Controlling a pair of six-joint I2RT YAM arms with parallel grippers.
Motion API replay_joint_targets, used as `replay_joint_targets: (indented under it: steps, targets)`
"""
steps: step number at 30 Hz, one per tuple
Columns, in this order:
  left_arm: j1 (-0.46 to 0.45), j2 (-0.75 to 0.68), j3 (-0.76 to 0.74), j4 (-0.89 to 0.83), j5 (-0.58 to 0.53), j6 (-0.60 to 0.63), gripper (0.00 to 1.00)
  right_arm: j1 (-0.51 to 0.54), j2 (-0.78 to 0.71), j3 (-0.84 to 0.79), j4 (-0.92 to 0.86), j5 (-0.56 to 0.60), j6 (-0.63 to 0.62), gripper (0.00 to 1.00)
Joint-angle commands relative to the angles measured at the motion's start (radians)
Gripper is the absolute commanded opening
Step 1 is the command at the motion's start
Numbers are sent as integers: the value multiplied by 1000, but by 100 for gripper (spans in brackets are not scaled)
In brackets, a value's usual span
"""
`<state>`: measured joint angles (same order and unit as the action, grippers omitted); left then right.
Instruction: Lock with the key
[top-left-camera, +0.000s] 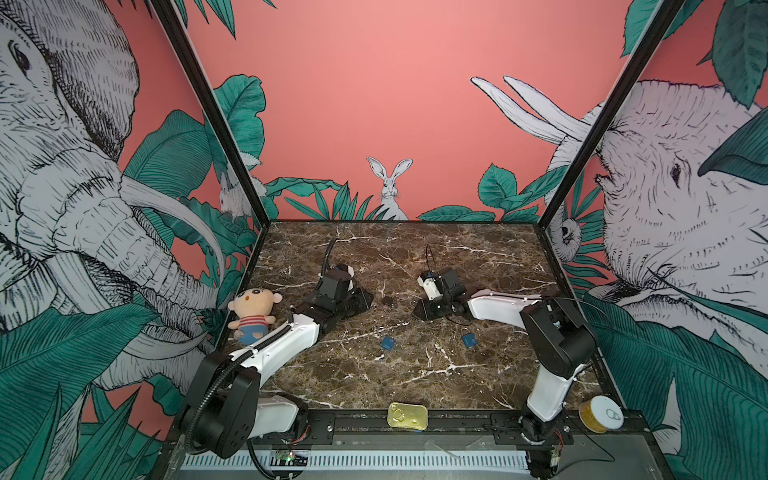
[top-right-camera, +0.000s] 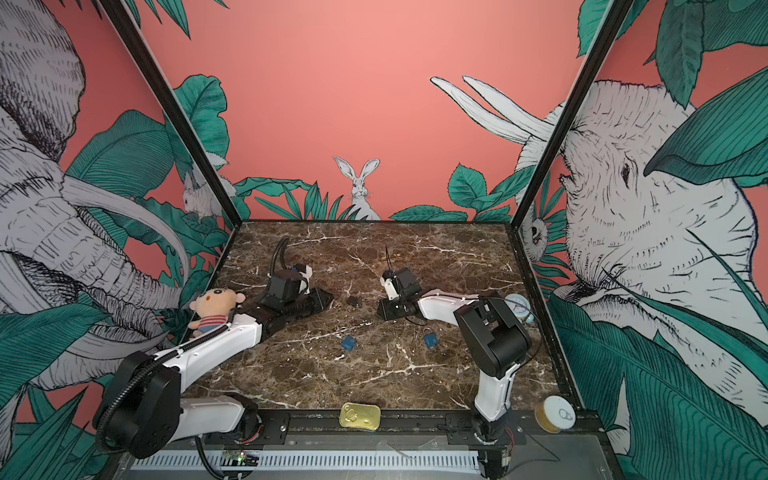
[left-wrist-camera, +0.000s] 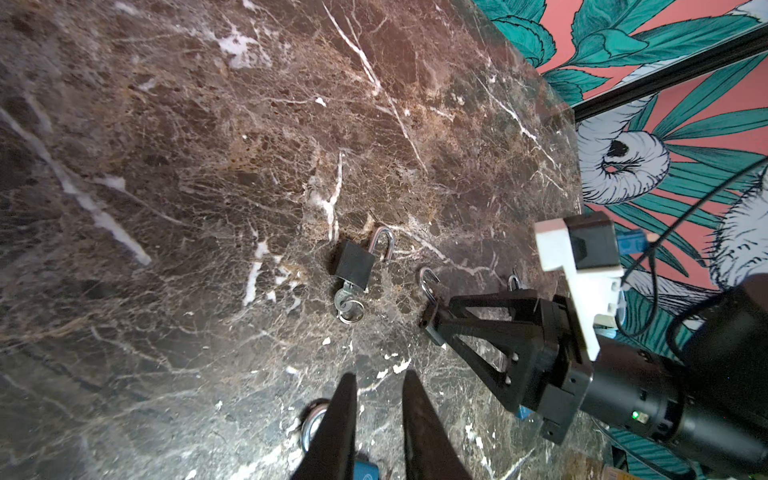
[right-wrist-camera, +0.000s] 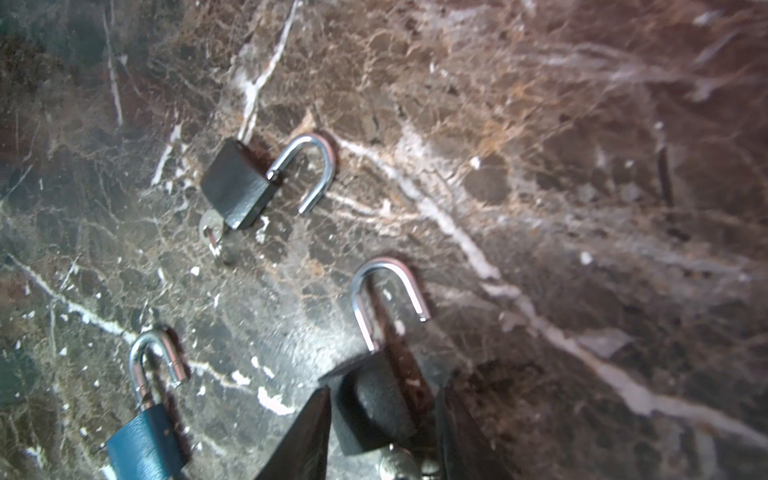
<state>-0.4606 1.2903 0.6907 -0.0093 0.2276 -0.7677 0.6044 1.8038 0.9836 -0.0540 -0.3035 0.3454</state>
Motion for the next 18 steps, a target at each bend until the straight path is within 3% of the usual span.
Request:
replay_joint_targets:
  steps: [1, 7, 18]
  targets:
    - [8, -9, -13, 22, 4, -7, 23, 18, -40, -10, -21, -6, 16, 42]
    - [8, -10, -14, 24, 3, -8, 23, 46, -47, 5, -52, 42, -1, 42]
    - [9, -10, -15, 31, 7, -8, 23, 141, 30, 136, -212, 325, -117, 44]
